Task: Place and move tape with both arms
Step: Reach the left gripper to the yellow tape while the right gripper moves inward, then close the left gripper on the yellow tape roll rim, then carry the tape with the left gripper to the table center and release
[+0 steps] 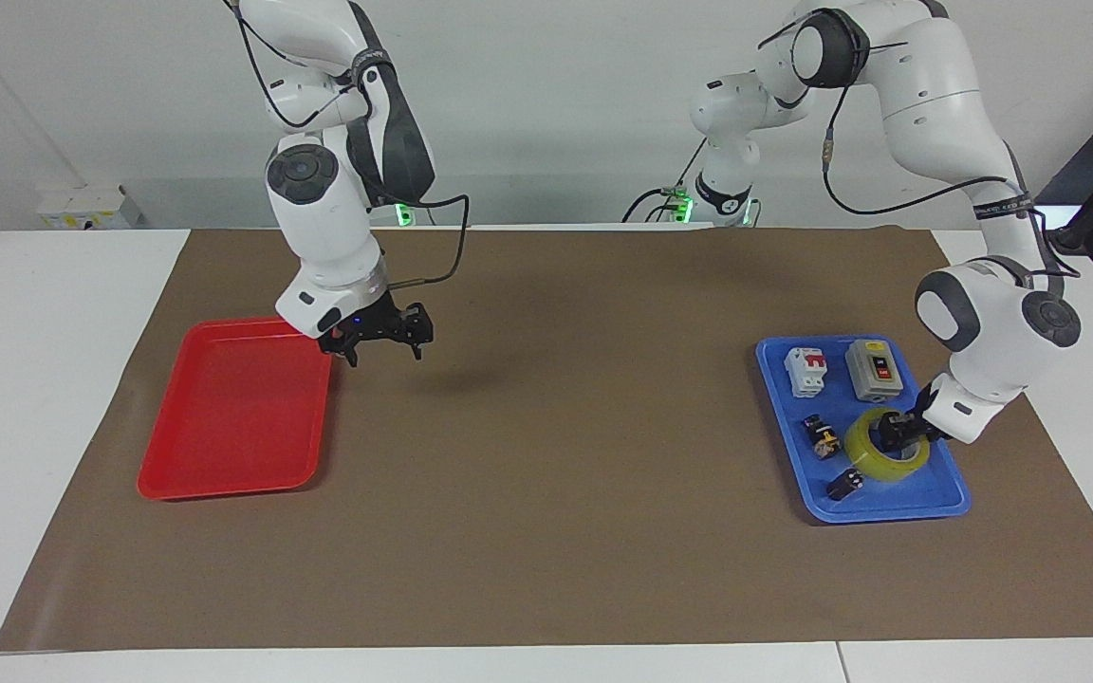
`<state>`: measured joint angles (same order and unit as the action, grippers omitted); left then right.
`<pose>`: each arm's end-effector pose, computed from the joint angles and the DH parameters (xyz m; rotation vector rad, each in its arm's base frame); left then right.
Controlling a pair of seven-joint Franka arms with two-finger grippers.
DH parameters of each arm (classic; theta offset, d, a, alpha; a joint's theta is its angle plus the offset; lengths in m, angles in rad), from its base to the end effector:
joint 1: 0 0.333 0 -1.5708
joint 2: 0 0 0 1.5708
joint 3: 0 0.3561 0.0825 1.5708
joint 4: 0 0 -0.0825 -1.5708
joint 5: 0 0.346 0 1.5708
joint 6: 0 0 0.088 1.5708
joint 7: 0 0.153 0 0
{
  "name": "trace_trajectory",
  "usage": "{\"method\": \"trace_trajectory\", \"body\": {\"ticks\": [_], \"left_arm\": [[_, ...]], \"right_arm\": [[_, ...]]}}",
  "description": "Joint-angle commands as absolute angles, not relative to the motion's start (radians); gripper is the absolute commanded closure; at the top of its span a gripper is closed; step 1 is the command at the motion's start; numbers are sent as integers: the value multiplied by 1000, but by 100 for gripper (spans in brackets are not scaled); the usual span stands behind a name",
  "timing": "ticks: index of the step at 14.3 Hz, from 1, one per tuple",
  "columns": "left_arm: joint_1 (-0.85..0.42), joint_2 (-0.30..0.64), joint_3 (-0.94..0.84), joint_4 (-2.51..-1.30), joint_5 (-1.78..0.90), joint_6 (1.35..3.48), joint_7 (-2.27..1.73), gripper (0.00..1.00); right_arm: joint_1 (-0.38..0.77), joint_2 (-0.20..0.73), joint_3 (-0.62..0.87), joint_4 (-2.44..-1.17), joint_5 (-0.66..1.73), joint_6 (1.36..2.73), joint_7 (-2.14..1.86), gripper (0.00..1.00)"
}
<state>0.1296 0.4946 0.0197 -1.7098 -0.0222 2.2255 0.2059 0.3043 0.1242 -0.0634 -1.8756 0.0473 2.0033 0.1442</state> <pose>0.6536 0.0954 0.3178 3.1360 -0.0717 0.0351 0.5458 0.1403 0.4547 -3.1040 -0.1203 0.0046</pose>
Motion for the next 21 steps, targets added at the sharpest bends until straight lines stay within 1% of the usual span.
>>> {"method": "trace_trajectory", "body": {"ticks": [1, 6, 8, 9, 12, 15, 17, 19, 21], "left_arm": [[143, 444, 15, -1740, -48, 2221, 216, 100], [126, 306, 20, -1732, -49, 2099, 149, 100], [89, 267, 20, -1732, -43, 2063, 88, 100], [62, 262, 20, -1741, -38, 2068, 28, 100], [-43, 262, 20, -1781, -37, 2170, -109, 100], [-187, 276, 20, -1784, -3, 2178, -289, 100], [-247, 290, 20, -1772, -2, 2181, -385, 100], [-342, 299, 20, -1773, 9, 2180, -464, 100], [-455, 331, 20, -1764, 60, 2183, -607, 100]], "right_arm": [[298, 97, -60, -1910, 61, 2023, 147, 0], [299, 97, -61, -1910, 61, 2023, 149, 0], [299, 97, -60, -1910, 61, 2023, 147, 0], [299, 97, -60, -1910, 61, 2023, 149, 0], [299, 97, -61, -1910, 61, 2023, 147, 0], [298, 97, -60, -1910, 61, 2023, 149, 0], [299, 97, -61, -1910, 61, 2023, 147, 0], [299, 97, -61, -1910, 61, 2023, 147, 0], [296, 97, -61, -1911, 61, 2023, 144, 0]]}}
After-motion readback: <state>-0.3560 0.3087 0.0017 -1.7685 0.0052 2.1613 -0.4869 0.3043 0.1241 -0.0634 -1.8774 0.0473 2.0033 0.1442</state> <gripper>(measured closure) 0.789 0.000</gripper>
